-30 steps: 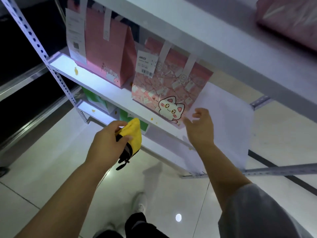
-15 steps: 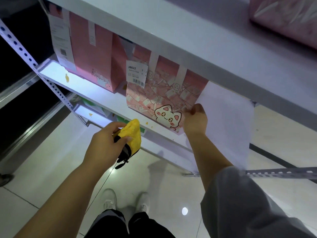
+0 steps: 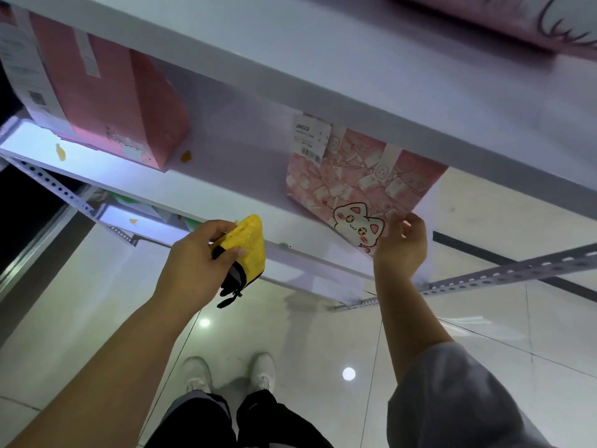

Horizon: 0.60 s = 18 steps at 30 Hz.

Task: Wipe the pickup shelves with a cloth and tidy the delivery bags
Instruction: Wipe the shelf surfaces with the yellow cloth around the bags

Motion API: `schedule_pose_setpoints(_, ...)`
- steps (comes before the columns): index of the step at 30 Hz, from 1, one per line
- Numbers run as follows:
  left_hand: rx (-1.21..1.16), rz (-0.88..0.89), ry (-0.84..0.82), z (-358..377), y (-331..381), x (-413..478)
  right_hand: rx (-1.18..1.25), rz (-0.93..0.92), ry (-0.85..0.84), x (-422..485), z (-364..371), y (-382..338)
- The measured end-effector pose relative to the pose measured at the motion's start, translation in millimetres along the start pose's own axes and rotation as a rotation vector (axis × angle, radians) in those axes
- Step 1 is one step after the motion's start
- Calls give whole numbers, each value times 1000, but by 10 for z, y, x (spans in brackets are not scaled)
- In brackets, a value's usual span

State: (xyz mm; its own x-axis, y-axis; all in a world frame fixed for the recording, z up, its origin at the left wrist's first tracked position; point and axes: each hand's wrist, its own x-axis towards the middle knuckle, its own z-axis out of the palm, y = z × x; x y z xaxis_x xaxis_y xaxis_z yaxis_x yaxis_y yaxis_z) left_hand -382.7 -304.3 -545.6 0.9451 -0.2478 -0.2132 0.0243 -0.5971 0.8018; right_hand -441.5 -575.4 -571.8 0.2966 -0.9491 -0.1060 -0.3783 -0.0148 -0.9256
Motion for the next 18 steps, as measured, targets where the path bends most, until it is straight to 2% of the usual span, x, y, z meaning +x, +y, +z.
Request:
schedule_pose_setpoints(5, 13, 31, -16, 164, 78, 6, -30, 37, 17, 238, -198, 62)
schedule_pose_setpoints(11, 29, 57, -30, 263, 135, 21, -86, 84, -73, 231, -312, 150)
schedule_pose_setpoints(16, 10, 53, -40, 257, 146, 28, -258, -62, -22, -55, -325, 252)
schedule_pose_setpoints(18, -6, 43, -56, 234, 129, 17, -271, -146, -62, -208, -292, 303)
